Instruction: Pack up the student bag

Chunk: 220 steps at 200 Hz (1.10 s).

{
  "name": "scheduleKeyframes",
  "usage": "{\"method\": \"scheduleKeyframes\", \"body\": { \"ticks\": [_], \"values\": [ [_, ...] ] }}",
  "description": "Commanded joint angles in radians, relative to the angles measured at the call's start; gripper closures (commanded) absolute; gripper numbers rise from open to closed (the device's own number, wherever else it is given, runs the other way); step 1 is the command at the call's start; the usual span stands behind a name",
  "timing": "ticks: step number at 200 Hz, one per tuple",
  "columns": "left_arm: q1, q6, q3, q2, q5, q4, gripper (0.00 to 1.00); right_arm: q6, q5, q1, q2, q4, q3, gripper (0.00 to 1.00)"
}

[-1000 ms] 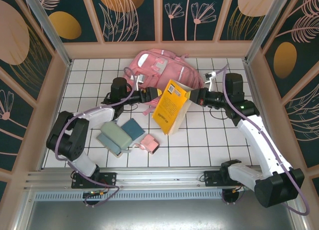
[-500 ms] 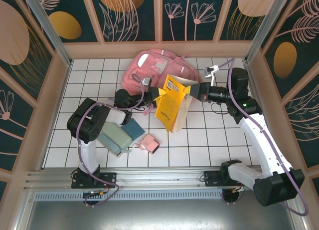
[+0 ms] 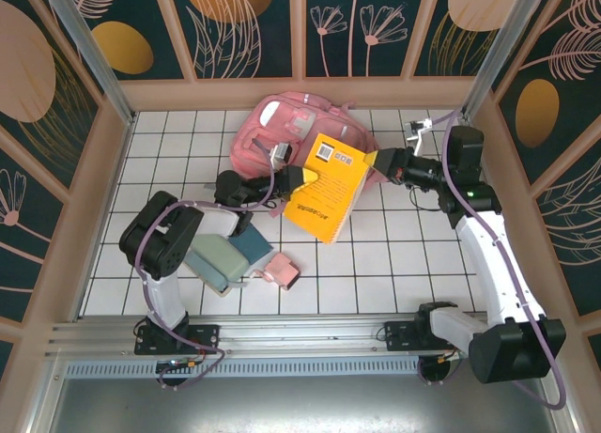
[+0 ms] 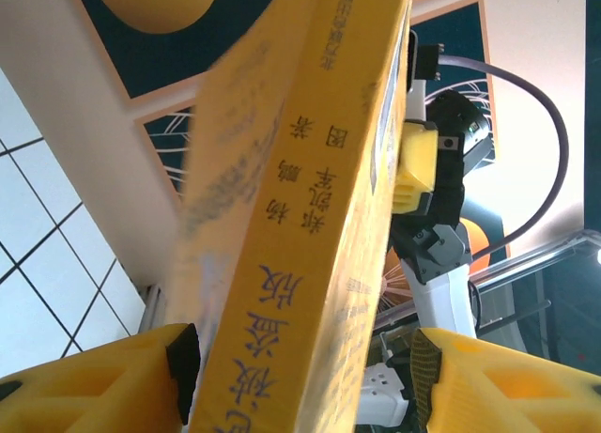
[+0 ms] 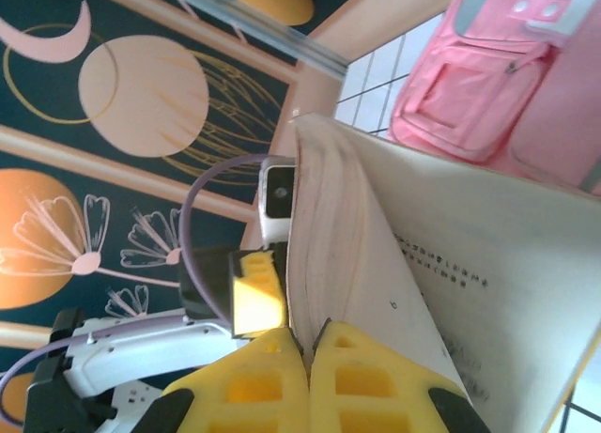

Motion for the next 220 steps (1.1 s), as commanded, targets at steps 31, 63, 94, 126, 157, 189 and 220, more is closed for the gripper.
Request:
{"method": "scheduleKeyframes", "body": {
  "ticks": [31,63,94,126,157,189,220],
  "values": [
    [-0.002,0.138,-0.017,-0.093,0.017,0.122,1.00,-0.022,0.163,-0.016,-0.012,-0.011,-0.031,0.95],
    [-0.002,0.419,-0.006,-0.230,0.019,-0.248,1.00,-0.043,0.257,-0.017,-0.051,-0.058,-0.045,0.74],
    [-0.002,0.745,0.088,-0.366,-0.050,-0.752,1.00,-0.072,0.423,-0.017,-0.173,-0.077,-0.067,0.35],
    [-0.002,0.922,0.167,-0.462,-0.261,-1.111,1.00,-0.100,0.489,-0.010,-0.291,-0.063,-0.083,0.28],
    [-0.002,0.890,0.111,-0.538,-0.399,-1.104,1.00,-0.070,0.340,-0.006,-0.362,0.062,-0.167,0.23],
    [-0.002,0.876,0.094,-0.596,-0.427,-1.112,1.00,-0.037,0.319,0.045,-0.389,0.125,-0.225,0.19],
    [-0.002,0.832,0.072,-0.630,-0.423,-1.092,1.00,-0.021,0.493,0.185,-0.373,0.104,-0.218,0.19]
  ]
}}
